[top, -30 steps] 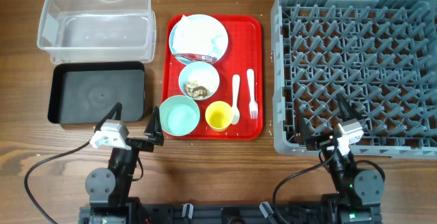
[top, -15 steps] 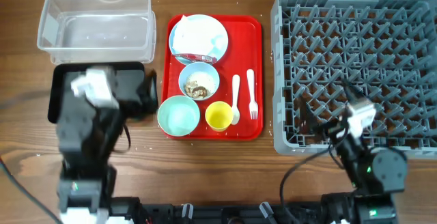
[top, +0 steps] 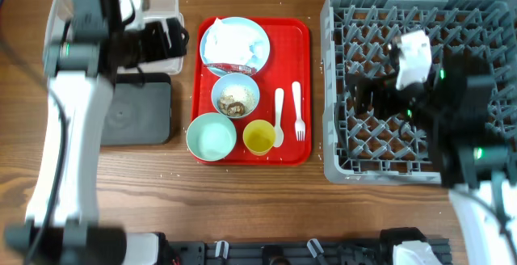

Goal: Sort waste into correct bins and load items into the dishwasher rack
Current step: 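Move the left gripper to the white tissue on the plate, then grasp the white tissue with the left gripper and lift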

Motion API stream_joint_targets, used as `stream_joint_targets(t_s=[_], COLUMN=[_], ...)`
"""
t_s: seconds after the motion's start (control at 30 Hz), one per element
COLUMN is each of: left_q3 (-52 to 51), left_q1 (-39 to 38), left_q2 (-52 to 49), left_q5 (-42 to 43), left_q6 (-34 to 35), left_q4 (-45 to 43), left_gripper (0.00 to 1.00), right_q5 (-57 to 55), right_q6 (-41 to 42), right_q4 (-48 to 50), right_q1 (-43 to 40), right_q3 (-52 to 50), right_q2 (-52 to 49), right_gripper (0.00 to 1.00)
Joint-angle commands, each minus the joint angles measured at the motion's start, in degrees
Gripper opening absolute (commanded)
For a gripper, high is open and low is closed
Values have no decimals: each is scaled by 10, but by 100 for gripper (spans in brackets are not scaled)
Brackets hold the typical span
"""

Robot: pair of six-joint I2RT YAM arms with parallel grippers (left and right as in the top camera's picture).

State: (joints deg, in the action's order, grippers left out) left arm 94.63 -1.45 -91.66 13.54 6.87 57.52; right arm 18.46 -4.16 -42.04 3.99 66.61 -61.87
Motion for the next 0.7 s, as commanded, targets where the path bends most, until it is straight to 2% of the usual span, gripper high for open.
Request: stream_joint_targets(t_s=[0.0, 0.1, 0.2, 0.33, 0.43, 0.57, 0.67], left_q3=[163, 220, 219, 219, 219, 219, 219], left_q1=[-24, -40, -63, -84, -106, -126, -132], left_q2=[-117, -170, -202, -234, -278, -335, -376], left_q5=[5, 18, 25, 23, -38, -96, -150], left_q6=[-52, -51, -48, -48, -41, -28, 14], left_q4=[98, 122, 75, 17, -26, -42, -46], left_gripper=[100, 100, 100, 100, 100, 100, 100], right_q5=[52, 72, 83, 85, 84, 79, 79], right_q6=[-2, -2, 3, 62, 58, 57, 57], right_q4=[-57, -60, -52, -64, -79, -89, -93], right_q1=[2, 2, 2, 2, 2, 2, 2], right_q3=[103, 119, 118, 118, 117, 117, 117], right_q2=[-80, -116, -142, -161, -167, -167, -167], right_gripper=[100, 100, 100, 100, 100, 100, 100])
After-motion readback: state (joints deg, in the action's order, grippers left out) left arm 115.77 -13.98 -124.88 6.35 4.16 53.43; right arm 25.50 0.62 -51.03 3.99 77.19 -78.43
